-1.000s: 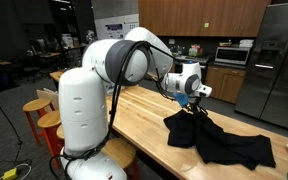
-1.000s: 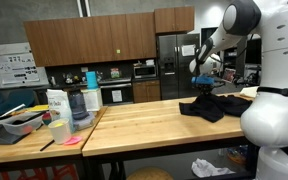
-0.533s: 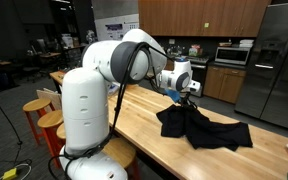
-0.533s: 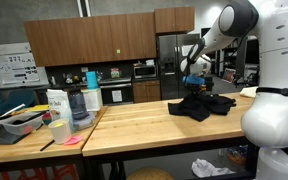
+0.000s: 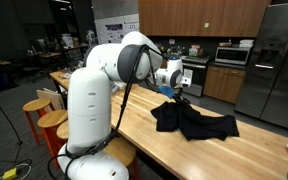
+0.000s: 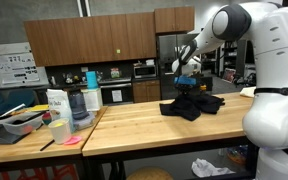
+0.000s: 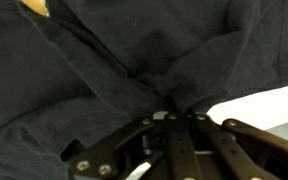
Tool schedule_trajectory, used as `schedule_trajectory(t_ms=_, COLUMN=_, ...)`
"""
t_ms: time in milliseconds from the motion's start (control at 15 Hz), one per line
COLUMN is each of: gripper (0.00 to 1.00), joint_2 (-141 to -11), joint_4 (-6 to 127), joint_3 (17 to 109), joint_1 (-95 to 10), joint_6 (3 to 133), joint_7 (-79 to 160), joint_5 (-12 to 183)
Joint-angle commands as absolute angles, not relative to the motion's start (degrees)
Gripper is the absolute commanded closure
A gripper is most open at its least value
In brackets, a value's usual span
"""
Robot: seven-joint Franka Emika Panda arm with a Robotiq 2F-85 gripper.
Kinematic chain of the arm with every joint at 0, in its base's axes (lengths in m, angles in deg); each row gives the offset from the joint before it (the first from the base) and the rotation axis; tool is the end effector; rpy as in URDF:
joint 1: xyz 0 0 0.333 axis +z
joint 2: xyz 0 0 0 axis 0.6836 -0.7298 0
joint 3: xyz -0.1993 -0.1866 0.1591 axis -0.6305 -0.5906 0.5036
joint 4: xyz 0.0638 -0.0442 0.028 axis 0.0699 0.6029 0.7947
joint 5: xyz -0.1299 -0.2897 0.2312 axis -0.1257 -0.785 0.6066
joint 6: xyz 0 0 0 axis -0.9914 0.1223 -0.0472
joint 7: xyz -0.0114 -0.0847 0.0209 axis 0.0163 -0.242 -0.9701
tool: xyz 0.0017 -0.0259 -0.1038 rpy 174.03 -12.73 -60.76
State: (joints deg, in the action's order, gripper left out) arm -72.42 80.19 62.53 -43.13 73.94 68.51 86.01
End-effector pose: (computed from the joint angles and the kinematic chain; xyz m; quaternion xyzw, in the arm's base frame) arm 0.6237 -0.0455 0.3925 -0.9440 0.3003 -0.1364 0.0120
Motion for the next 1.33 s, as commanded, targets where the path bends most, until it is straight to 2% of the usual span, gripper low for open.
schedule_trajectory(t_ms=0, gripper=0.98, joint_2=-73.7, joint_4=75.2, joint_3=62.4, joint_1=-41.1, joint_6=70.7, joint_7=68.7, joint_5=83.9)
schedule_trajectory(t_ms=467, gripper=0.98, joint_2=-76.5, joint_4=70.2, joint_3=62.4, joint_1=-38.5, joint_6=68.3, joint_7=70.1, joint_5=81.3)
schedule_trajectory(t_ms=600, gripper=0.98, joint_2=-77.0, joint_4=70.0, joint_3=62.4, joint_1=-38.5, joint_6=68.5, joint_7=69.6, joint_5=81.9)
schedule_trajectory(t_ms=667, gripper=0.93, joint_2=-76.1, joint_4=71.8, joint_3=62.6, joint_1=-38.7, joint_6=69.5, joint_7=68.9, joint_5=82.7)
schedule_trajectory(t_ms=1267, gripper=0.93, joint_2=-76.9, joint_4=71.2, joint_3=62.5, joint_1=-38.6, joint_6=69.5, joint_7=68.9, joint_5=82.8)
